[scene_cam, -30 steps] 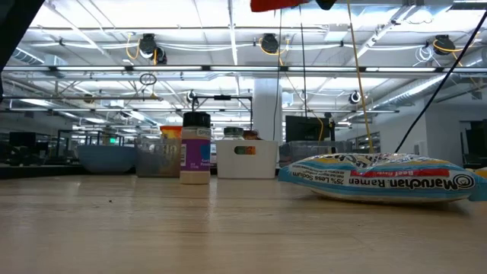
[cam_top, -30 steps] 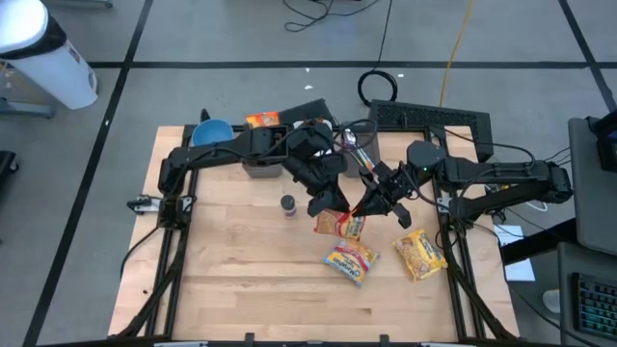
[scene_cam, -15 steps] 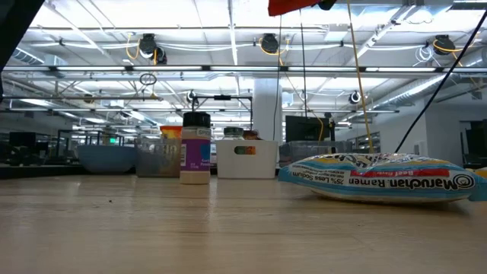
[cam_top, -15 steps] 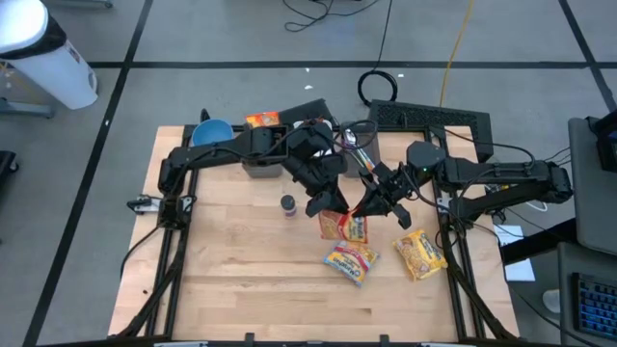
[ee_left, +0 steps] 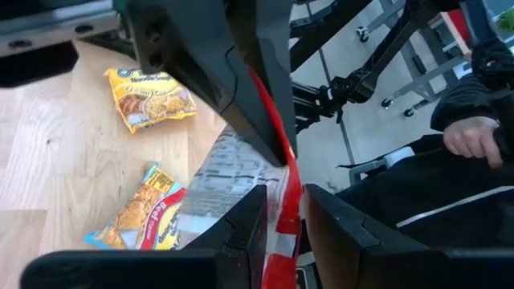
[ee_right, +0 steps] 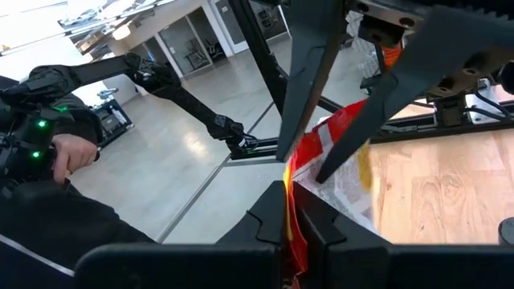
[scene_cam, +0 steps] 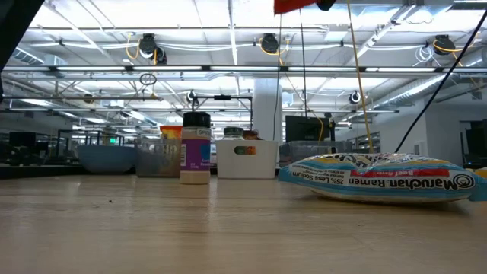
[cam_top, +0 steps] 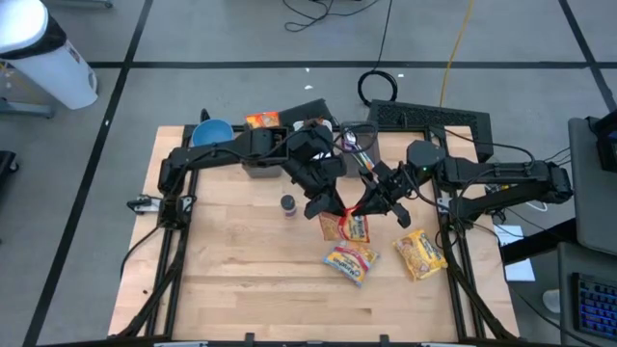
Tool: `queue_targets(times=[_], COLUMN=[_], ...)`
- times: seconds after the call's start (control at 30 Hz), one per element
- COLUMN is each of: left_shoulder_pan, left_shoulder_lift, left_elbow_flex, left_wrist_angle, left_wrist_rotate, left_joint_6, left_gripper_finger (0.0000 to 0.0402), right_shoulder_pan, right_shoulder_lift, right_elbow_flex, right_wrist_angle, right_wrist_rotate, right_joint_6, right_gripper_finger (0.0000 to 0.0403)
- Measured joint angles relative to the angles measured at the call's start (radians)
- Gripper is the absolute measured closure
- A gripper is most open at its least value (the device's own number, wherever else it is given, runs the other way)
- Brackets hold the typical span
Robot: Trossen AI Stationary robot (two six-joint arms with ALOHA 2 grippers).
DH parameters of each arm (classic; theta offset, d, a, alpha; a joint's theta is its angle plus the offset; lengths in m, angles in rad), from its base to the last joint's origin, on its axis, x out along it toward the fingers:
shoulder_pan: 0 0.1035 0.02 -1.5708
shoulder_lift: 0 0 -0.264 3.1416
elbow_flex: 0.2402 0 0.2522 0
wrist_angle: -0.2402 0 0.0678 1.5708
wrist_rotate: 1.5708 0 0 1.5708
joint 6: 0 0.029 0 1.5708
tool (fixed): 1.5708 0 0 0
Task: Pick & Place Food Item
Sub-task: Put the red noodle pack into the left black bin
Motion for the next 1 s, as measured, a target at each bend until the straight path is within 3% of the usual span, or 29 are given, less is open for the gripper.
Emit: queue_targets(times=[0.53,0.8,1.0], left_shoulder_pan=[0.000,0.002,0.002], left_shoulder_lift=[0.000,0.000,0.000], left_elbow_flex=[0.000,0.000,0.000], left_wrist_angle=[-0.020,-0.004,0.009], left_wrist_rotate=[-0.016,-0.022,-0.004], left_joint_6=[0.017,0.019,0.039], left_gripper_finger=[0.0312,0.0389,0.0391], right_shoulder_pan=[0.000,0.000,0.000], right_shoulder_lift=[0.000,0.000,-0.001], right_elbow_flex=[0.000,0.000,0.000], right_wrist_angle=[0.013,0.012,0.013], right_wrist_rotate=[0.000,-0.001,-0.002], right_joint_6=[0.003,0.004,0.004], right_gripper_finger=[0.0403,0.0403,0.0403])
